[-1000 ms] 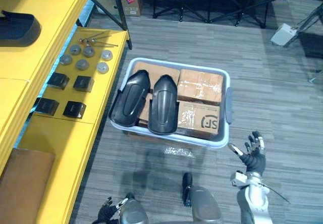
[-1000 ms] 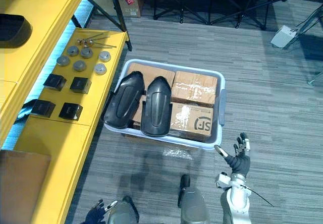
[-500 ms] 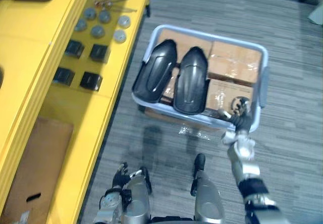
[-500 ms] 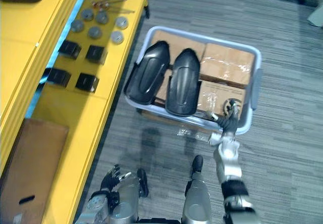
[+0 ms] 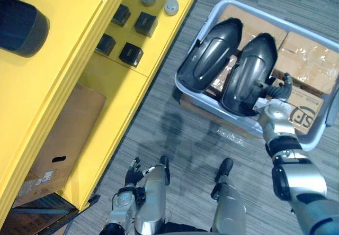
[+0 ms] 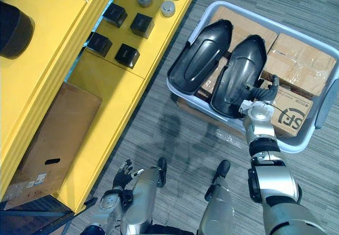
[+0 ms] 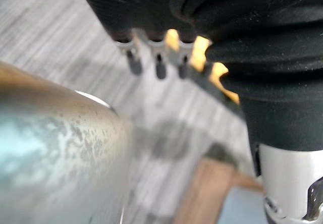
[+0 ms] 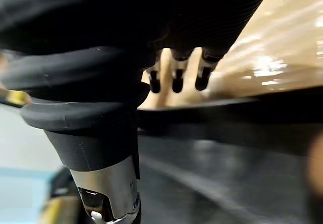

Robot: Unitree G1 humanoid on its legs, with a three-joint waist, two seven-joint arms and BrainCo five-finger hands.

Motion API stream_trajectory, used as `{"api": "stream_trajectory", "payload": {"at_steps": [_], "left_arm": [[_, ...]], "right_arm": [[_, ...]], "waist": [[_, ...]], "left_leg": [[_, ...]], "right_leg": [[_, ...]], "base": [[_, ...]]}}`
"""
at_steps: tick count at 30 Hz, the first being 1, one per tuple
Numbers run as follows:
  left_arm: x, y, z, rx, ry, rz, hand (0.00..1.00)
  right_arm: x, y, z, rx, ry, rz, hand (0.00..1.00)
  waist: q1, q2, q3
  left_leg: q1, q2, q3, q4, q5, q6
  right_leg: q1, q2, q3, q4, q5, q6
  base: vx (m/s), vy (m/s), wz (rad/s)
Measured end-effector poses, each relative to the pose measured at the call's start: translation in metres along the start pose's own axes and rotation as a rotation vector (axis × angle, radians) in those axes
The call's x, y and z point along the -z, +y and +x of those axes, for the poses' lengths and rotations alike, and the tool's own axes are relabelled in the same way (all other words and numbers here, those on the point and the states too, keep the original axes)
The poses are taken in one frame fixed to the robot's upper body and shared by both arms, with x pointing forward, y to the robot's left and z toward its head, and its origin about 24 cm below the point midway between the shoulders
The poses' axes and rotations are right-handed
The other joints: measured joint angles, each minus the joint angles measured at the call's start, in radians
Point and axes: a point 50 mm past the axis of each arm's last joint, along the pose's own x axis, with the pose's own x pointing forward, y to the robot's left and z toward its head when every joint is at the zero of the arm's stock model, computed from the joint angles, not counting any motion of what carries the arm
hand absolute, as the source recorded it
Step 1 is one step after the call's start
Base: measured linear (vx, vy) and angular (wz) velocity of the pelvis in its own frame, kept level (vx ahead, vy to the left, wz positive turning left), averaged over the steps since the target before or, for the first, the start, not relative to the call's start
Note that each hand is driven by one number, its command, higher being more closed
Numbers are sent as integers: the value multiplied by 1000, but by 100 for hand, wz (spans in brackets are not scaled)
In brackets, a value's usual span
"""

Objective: Walk over and take plastic housings, then place them on the shelf

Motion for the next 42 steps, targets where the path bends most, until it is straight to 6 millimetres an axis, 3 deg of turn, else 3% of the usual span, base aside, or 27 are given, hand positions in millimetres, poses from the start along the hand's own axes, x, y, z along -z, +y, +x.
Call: {"api": "stream_trajectory", "payload": {"at_steps": [2,3,8,14,23,27,36,39,42], "left_arm": [[-1,-4,2,13,1,-5,0],[-1,-6,2,18,0,-9,0],[-1,-11,2,35,0,-27,0],[1,-18,4,45,18,7,0],[7,-23,1,72,58,16,0],[11,-26,-1,86,74,12,0],[4,-27,-4,85,24,-18,0],[-14,-30,-5,66,-58,-49,0],[-46,-31,-4,34,-194,-54,0]], "right_arm": [[-4,-11,6,42,25,-23,0],[-4,-17,9,66,36,-33,100],[-7,-24,13,91,56,-49,100],[-10,-55,22,149,116,-142,100],[8,-86,23,228,284,-393,100],[-1,-95,26,269,255,-410,100],[-2,-96,25,289,70,-544,100],[-1,-83,22,254,-11,-591,100],[4,-68,15,215,-76,-608,100]], "waist": [[9,15,7],[11,23,10],[13,33,11],[11,64,6],[20,102,-15],[21,123,-30],[11,117,-26],[3,91,-8],[-28,58,14]], "left_leg": [[-2,0,-3,5,-2,3],[-6,-4,-7,6,-1,5],[-29,-8,-20,12,5,9],[-29,-24,-36,3,17,11],[-32,-43,-59,-10,32,11],[-67,-52,-76,9,32,12],[-99,-36,-72,51,13,18],[-89,-13,-49,43,11,14],[-42,10,-30,25,8,9]], "right_leg": [[1,-4,-8,10,-2,-2],[-2,-9,-13,15,-6,-5],[-27,-15,-21,44,-15,-8],[-30,-38,-46,79,-36,-5],[-40,-65,-72,134,-68,-9],[-60,-75,-86,152,-73,-10],[-62,-56,-90,118,-58,-14],[-62,-31,-69,85,-33,-14],[-30,-8,-59,63,-28,-18]], "base": [[-77,50,5],[-68,51,11],[-37,40,7],[-9,40,12],[-13,30,11],[-38,49,11],[-26,49,-3],[0,27,-31],[30,4,-23]]}}
